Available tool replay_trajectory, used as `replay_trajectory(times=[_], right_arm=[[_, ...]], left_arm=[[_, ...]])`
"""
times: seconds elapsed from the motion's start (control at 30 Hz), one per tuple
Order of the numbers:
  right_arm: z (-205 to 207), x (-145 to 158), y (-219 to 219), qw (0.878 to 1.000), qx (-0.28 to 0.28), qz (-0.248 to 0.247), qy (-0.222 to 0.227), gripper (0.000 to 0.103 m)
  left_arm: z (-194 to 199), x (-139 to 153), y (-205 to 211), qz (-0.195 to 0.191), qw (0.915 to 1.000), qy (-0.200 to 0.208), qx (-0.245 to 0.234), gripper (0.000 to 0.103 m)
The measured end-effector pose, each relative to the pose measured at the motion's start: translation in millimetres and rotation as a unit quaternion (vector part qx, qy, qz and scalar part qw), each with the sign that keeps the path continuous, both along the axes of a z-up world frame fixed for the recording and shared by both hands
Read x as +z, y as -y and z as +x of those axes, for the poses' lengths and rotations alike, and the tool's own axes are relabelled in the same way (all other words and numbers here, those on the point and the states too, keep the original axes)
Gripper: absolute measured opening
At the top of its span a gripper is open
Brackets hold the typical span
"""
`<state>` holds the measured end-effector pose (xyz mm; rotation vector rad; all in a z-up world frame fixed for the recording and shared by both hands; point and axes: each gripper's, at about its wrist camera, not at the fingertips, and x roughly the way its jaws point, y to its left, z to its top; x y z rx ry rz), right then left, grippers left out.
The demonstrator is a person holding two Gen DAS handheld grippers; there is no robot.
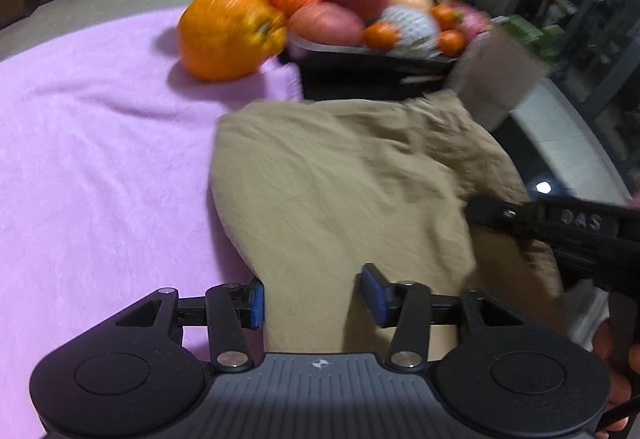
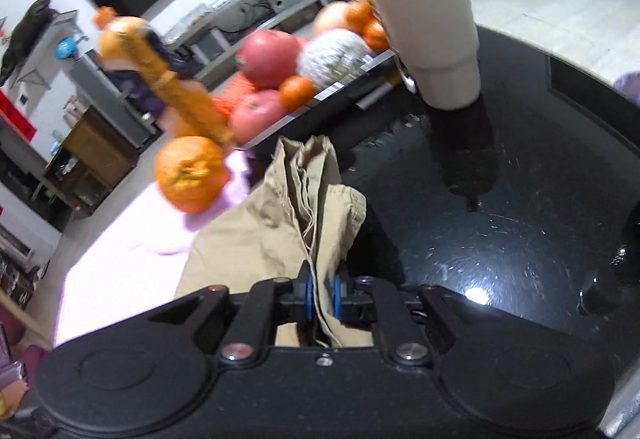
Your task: Fold clothes
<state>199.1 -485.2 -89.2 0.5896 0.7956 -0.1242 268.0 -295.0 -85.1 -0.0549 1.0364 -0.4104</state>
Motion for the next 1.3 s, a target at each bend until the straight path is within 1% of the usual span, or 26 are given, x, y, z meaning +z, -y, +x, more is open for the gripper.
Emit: replay_trajectory(times=[0.03, 0.07, 0.1, 0.13, 0.17, 0.23, 0.3, 0.37, 0.4, 0.47, 0.5, 0.53, 0.6, 0.67, 0.7, 0.73, 0.8, 0.83, 0.9, 0.97, 1.0, 1.03, 1.07, 1.13, 1.23, 1.3], right_arm=[[4, -9, 2, 1.0, -0.003, -0.01, -0.011, 0.034], [5, -15, 2, 0.999, 0.001, -0.018, -0.028, 0.037], [6, -18, 3, 0.999, 0.005, -0.024, -0.041, 0.038], [4, -16, 3, 0.999, 0.01, -0.025, -0.043, 0.04], [-3, -9, 3, 0.999, 0.01, -0.028, -0.036, 0.043], [-24, 10, 2, 0.999, -0.002, -0.042, -0.013, 0.06], [-52, 30, 4, 0.999, -0.022, -0.048, 0.016, 0.068], [-78, 43, 8, 0.998, -0.041, -0.02, 0.046, 0.068], [-83, 44, 9, 0.998, -0.043, -0.001, 0.055, 0.068], [-92, 39, 4, 0.998, -0.033, 0.02, 0.05, 0.057], [-91, 32, -2, 0.999, -0.027, 0.012, 0.026, 0.039], [-91, 26, -7, 1.0, -0.022, 0.005, 0.003, 0.032], [-88, 15, -17, 0.999, -0.01, -0.019, -0.042, 0.031], [-81, 3, -22, 0.995, -0.006, -0.046, -0.088, 0.031], [-79, -2, -25, 0.993, 0.003, -0.054, -0.106, 0.03], [-79, -3, -28, 0.992, 0.01, -0.058, -0.112, 0.03], [-82, 2, -30, 0.992, 0.005, -0.068, -0.104, 0.03], [-85, 5, -31, 0.993, 0.0, -0.07, -0.096, 0.03], [-90, 14, -31, 0.997, -0.009, -0.061, -0.051, 0.03], [-92, 23, -29, 0.999, -0.01, -0.042, -0.001, 0.03], [-90, 25, -29, 0.999, -0.008, -0.029, 0.015, 0.026], [-84, 25, -30, 1.0, -0.001, -0.018, 0.023, 0.017], [-76, 24, -31, 1.0, 0.009, -0.009, 0.025, 0.014], [-58, 22, -37, 1.0, 0.025, -0.013, 0.013, 0.014], [-34, 10, -53, 0.996, 0.058, -0.05, -0.034, 0.014], [-30, -1, -60, 0.992, 0.075, -0.071, -0.069, 0.014]], left_arm=[[0, 0, -5, -0.009, 0.9999, -0.004, 0.003, 0.056], [0, 3, -10, -0.017, 0.9998, -0.007, 0.006, 0.055], [-2, 7, -15, -0.021, 0.9997, -0.005, 0.008, 0.049], [-7, 15, -20, -0.023, 0.9997, 0.004, 0.008, 0.044], [-15, 24, -27, -0.028, 0.9994, 0.019, 0.006, 0.045], [-35, 45, -41, -0.047, 0.9975, 0.051, -0.005, 0.045], [-62, 66, -49, -0.065, 0.9944, 0.08, -0.02, 0.044], [-79, 67, -47, -0.065, 0.9933, 0.088, -0.035, 0.044], [-86, 65, -45, -0.063, 0.9931, 0.089, -0.042, 0.038], [-97, 58, -39, -0.051, 0.9934, 0.088, -0.055, 0.033], [-98, 49, -34, -0.037, 0.9945, 0.08, -0.056, 0.028], [-99, 39, -31, -0.025, 0.9956, 0.071, -0.055, 0.024], [-97, 19, -24, 0.003, 0.9974, 0.052, -0.05, 0.024], [-92, -1, -20, 0.038, 0.9982, 0.029, -0.036, 0.029], [-89, -6, -23, 0.039, 0.9986, 0.023, -0.028, 0.032], [-88, -5, -27, 0.03, 0.9991, 0.022, -0.022, 0.032], [-85, 3, -37, 0.01, 0.9996, 0.022, -0.013, 0.029], [-84, 6, -42, 0.0, 0.9997, 0.022, -0.009, 0.026], [-80, 12, -47, -0.013, 0.9996, 0.025, -0.002, 0.023], [-70, 15, -42, -0.007, 0.9993, 0.038, -0.001, 0.024], [-65, 17, -39, -0.005, 0.999, 0.044, -0.001, 0.024], [-60, 18, -36, -0.002, 0.9987, 0.05, 0.0, 0.024], [-56, 20, -33, 0.0, 0.9984, 0.057, 0.0, 0.024], [-46, 22, -28, 0.006, 0.9976, 0.069, 0.001, 0.023], [-31, 3, -17, 0.036, 0.9981, 0.048, 0.005, 0.024], [-32, 3, -17, 0.043, 0.9978, 0.05, 0.005, 0.025]])
